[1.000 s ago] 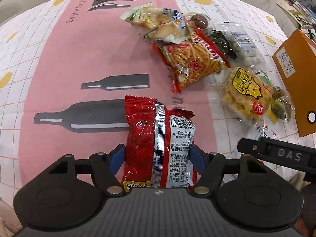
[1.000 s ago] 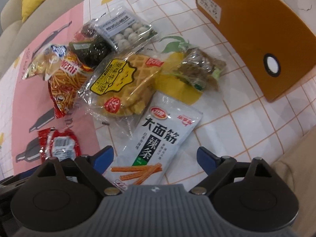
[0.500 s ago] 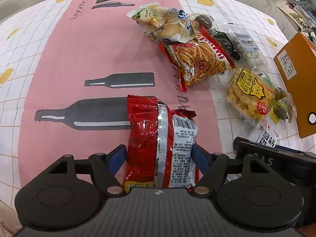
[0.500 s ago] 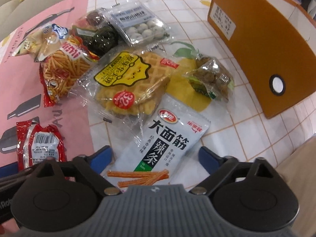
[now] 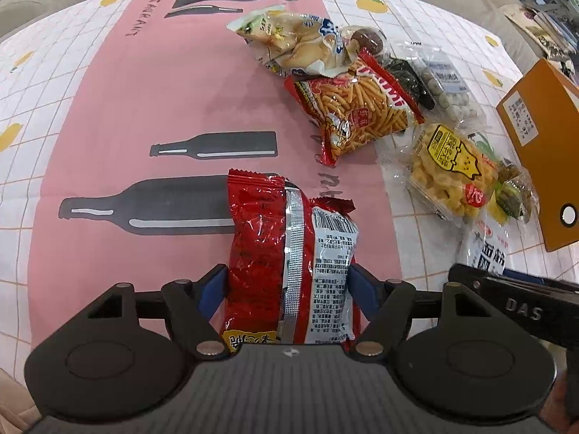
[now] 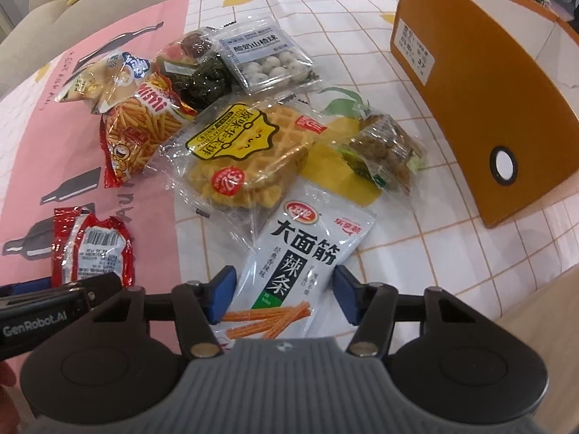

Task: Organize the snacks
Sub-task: 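Lift the red chip bag with the left tool while the right carries the white packet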

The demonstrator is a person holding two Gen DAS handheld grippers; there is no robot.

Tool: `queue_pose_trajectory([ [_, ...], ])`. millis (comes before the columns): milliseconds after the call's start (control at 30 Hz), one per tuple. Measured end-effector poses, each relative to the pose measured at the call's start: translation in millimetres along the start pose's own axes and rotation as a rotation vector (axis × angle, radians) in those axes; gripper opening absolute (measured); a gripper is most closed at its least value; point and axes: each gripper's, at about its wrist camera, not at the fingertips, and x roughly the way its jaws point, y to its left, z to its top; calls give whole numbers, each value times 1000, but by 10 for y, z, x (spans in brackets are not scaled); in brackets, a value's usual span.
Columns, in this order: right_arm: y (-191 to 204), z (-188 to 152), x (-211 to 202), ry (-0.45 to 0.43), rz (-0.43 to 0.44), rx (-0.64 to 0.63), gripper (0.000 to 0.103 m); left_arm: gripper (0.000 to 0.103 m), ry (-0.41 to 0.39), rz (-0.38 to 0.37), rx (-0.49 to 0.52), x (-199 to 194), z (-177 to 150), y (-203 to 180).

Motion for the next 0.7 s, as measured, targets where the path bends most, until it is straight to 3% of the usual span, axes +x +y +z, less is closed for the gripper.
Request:
queue_pose_trajectory([
  [267, -285, -4, -218, 49, 137, 123, 54, 82, -28, -20, -20, -221, 17, -60],
  [700, -487, 29, -1023, -109, 281, 88, 53, 82, -99, -66, -19, -827, 94, -357],
])
